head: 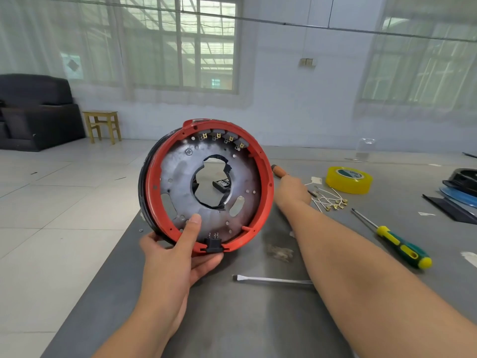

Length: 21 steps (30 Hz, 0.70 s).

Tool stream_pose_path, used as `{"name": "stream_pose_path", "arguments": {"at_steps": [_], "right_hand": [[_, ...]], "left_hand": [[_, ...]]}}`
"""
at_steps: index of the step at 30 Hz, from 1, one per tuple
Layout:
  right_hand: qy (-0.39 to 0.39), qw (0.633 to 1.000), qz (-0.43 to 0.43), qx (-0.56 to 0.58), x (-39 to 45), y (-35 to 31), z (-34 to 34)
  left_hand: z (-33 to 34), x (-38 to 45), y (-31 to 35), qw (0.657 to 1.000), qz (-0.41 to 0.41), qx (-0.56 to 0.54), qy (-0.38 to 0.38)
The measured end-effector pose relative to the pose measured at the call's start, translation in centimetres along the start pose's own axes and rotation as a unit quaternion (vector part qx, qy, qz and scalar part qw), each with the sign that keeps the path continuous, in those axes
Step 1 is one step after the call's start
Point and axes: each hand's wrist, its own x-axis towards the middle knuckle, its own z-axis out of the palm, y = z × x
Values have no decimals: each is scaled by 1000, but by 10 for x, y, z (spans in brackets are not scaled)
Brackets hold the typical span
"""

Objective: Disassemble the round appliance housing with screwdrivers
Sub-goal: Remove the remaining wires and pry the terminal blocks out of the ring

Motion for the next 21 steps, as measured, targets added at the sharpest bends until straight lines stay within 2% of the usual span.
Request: {"name": "stream_pose_path", "arguments": {"at_steps": [7, 10, 13, 17, 21], "right_hand": [[-68, 997, -37, 1, 11, 1, -14], [-93, 992, -71, -53, 11, 9, -29], [-143, 968, -142, -149, 1, 22, -35], [-215, 932, -226, -185, -13, 29, -29], [-254, 924, -191, -211, -20, 29, -19]], "left_hand": [[0, 2, -1, 1000, 1, 6, 4], [0, 1, -1, 1000, -1, 5, 0], [0, 0, 0, 1000, 1, 5, -4], [0, -1, 0, 1000, -1, 2, -14], [0, -1, -1, 1000, 1, 5, -14]]}}
